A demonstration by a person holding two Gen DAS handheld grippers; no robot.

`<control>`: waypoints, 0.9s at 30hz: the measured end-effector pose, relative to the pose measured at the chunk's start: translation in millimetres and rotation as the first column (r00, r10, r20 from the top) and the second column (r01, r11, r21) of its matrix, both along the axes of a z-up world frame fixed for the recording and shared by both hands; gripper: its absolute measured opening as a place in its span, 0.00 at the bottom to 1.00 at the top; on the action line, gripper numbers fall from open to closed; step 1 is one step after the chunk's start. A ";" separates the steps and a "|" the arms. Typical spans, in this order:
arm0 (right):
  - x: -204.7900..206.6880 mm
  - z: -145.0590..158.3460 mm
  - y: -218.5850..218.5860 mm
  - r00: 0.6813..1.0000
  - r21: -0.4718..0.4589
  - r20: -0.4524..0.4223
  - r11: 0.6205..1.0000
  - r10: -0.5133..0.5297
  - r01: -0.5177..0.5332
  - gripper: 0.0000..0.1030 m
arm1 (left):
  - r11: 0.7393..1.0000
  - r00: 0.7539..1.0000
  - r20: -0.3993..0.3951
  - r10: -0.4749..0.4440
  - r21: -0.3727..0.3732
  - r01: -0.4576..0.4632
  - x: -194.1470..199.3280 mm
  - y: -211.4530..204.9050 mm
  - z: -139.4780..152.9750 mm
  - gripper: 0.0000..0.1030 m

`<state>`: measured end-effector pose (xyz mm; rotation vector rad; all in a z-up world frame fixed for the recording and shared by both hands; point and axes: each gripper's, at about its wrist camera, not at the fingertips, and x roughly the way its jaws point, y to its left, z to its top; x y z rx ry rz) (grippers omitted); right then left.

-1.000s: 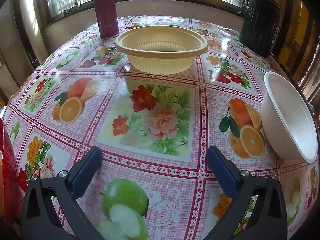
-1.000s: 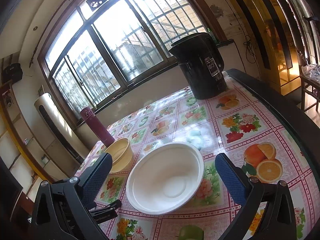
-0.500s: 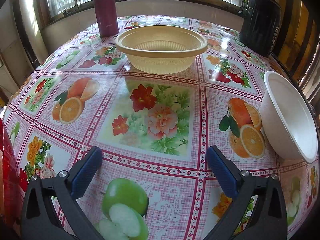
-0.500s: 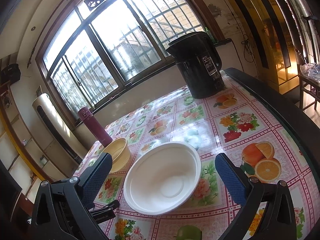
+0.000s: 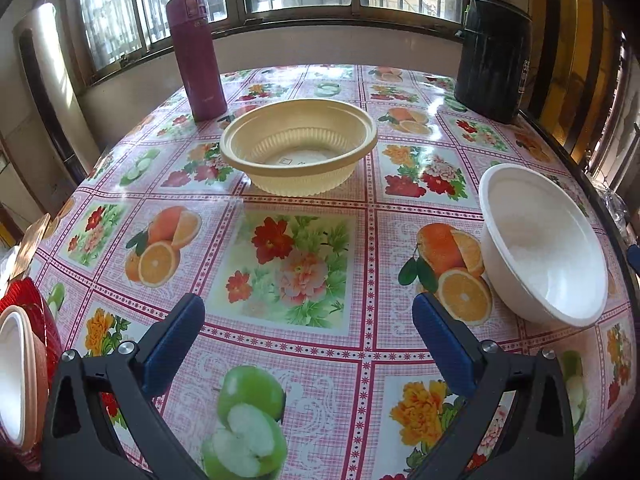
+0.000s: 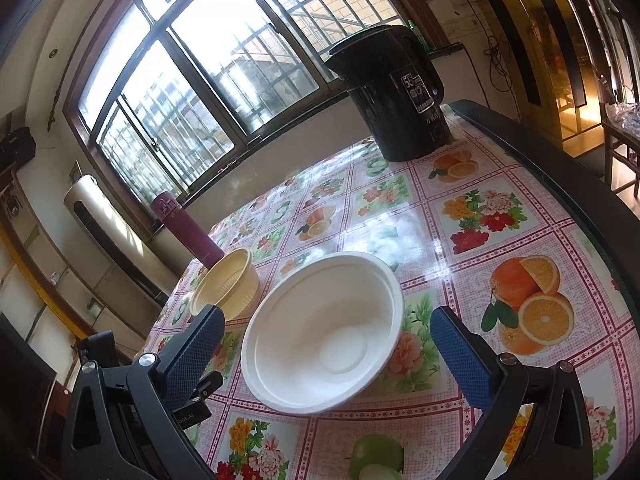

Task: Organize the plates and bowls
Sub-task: 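Move the left gripper to the rim of the large white bowl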

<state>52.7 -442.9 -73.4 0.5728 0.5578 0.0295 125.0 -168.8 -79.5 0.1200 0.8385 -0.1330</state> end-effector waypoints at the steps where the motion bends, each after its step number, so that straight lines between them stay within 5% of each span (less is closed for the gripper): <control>1: -0.1 -0.5 -1.4 1.000 0.014 -0.003 1.000 0.002 -0.002 1.00 | 1.000 1.000 0.010 -0.006 -0.001 0.006 -2.6 -1.4 4.8 1.00; 16: 0.7 -14.2 -27.7 0.999 0.207 -0.033 0.978 0.017 -0.010 1.00 | 0.996 0.995 0.044 -0.086 -0.001 0.086 -17.0 -30.3 32.9 1.00; 27: 7.3 -22.9 -33.2 0.999 0.256 -0.048 0.967 0.024 -0.011 1.00 | 0.992 0.992 0.010 -0.126 -0.013 0.126 -6.1 -51.8 29.5 1.00</control>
